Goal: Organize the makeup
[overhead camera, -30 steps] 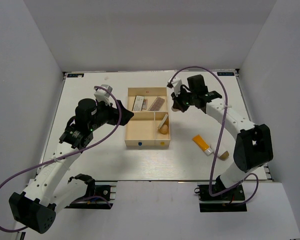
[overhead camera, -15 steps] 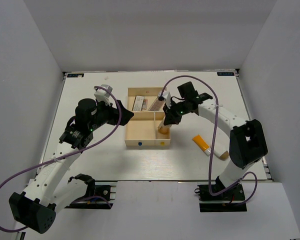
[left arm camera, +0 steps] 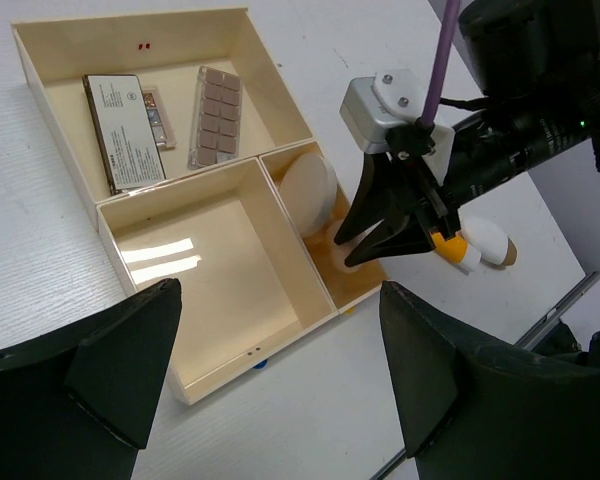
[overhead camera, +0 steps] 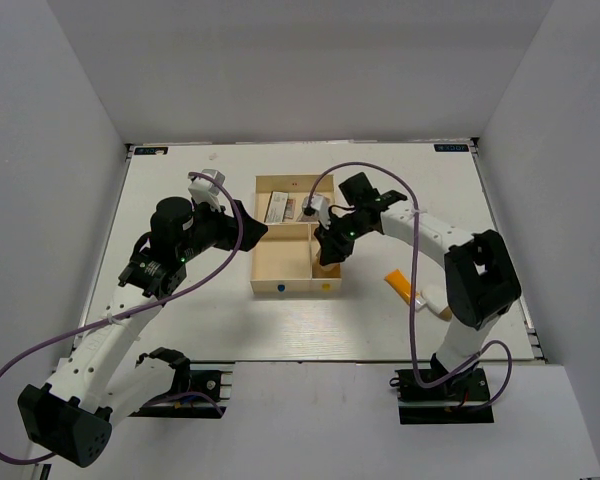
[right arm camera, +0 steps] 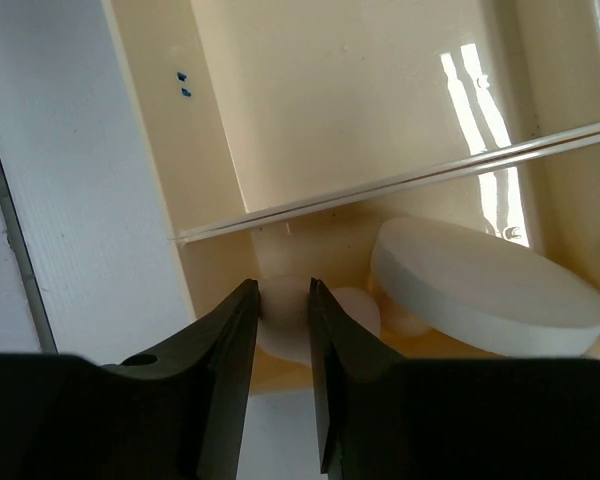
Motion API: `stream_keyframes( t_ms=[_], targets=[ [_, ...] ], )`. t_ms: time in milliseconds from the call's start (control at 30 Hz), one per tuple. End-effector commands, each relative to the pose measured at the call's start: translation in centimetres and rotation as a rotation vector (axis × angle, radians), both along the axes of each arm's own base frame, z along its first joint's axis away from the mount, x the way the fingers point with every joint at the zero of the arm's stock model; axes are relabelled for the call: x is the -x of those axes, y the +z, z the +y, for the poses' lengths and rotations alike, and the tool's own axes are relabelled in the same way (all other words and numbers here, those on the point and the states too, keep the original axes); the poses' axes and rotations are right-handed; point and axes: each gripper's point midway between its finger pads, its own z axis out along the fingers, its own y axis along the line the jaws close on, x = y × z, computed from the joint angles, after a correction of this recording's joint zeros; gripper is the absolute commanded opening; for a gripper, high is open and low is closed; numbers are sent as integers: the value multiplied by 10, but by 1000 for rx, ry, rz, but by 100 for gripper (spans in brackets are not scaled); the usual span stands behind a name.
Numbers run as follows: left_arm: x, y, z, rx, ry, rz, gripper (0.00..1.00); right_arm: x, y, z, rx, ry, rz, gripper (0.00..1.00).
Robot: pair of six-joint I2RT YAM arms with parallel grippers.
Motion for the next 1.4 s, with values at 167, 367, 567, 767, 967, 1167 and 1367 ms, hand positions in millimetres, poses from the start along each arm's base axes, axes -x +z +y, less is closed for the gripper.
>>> stream_keyframes(
  t_ms=[167,367,567,767,967,1167,1367],
  targets=[
    [0,-1,-2,-2,-9,-8,90,2,73,3,-125,19,-133,43],
    [-1,-3,-2,-6,-10,-1,89,-4,74,-5,-102,-21,-175,49],
    [13,-2,-35,68,-222,18,89,-47,98,-49,-7,-338,-394,40],
    [19,-2,-68,97,-358,67,88,-53,85,-119,145,-614,-443,45],
    [5,-6,-92,14,-312,108,88,-25,25,-165,343,-652,-322,60],
    [6,-33,-107,-155,-257,169,87,-16,-17,-192,461,-667,-269,73],
    [18,-29,-98,-182,-243,113,88,-16,-29,-208,495,-692,-259,76]
  ],
)
